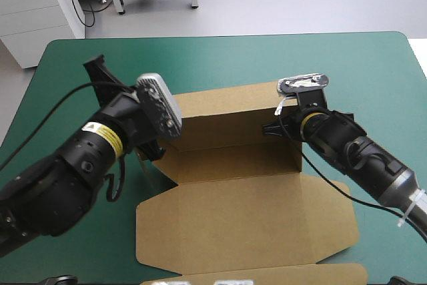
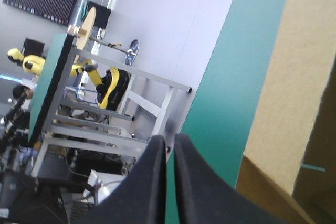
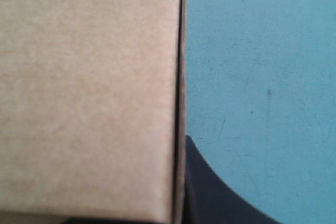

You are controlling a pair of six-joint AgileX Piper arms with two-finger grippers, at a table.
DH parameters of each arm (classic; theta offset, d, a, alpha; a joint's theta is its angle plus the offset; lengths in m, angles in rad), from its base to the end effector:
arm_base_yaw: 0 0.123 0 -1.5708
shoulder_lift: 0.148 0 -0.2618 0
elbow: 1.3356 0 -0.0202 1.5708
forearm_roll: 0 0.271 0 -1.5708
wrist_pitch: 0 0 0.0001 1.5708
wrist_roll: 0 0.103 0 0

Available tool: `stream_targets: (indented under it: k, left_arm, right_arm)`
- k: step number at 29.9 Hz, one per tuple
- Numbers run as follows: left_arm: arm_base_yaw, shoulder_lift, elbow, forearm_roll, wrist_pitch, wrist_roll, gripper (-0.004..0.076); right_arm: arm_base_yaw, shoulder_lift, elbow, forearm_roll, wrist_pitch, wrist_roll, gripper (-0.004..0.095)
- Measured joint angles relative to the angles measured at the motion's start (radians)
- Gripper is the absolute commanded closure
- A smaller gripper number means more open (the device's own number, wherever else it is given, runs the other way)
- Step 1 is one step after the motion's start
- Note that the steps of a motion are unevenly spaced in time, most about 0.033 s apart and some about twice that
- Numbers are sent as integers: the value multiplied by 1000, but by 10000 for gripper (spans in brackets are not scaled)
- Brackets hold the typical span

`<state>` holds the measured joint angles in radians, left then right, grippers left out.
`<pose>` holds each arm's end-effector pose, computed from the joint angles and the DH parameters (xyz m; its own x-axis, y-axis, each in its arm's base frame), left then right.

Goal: Fold the box

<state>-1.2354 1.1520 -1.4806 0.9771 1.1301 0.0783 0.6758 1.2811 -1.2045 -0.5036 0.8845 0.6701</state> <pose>0.1489 -0.1926 0.4732 0.1257 0.8433 -0.5225 0.4095 0.4356 0.8016 0.2579 0.1575 0.3361 -0.6573 -0.1370 -0.7411 -0.1731 0.9845 -0.0284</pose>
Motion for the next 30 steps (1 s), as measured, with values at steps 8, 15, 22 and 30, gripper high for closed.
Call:
stream_targets:
  k: [8, 15, 22, 30]
  left_arm:
    - [277, -5, -72, -246, 46, 87, 721]
    - [626, -5, -72, -601, 49, 194, 723]
    - [889, -70, 61, -986, -28, 291, 731]
    - [915, -384, 536, -1021, -284, 305, 731]
  right_arm:
    - [-227, 25, -93, 256, 47, -282, 928]
    - [-357, 165, -201, 409, 115, -464, 928]
    - [-396, 375, -316, 465, 133, -555, 928]
    - [-407, 558, -391, 472, 12, -608, 928]
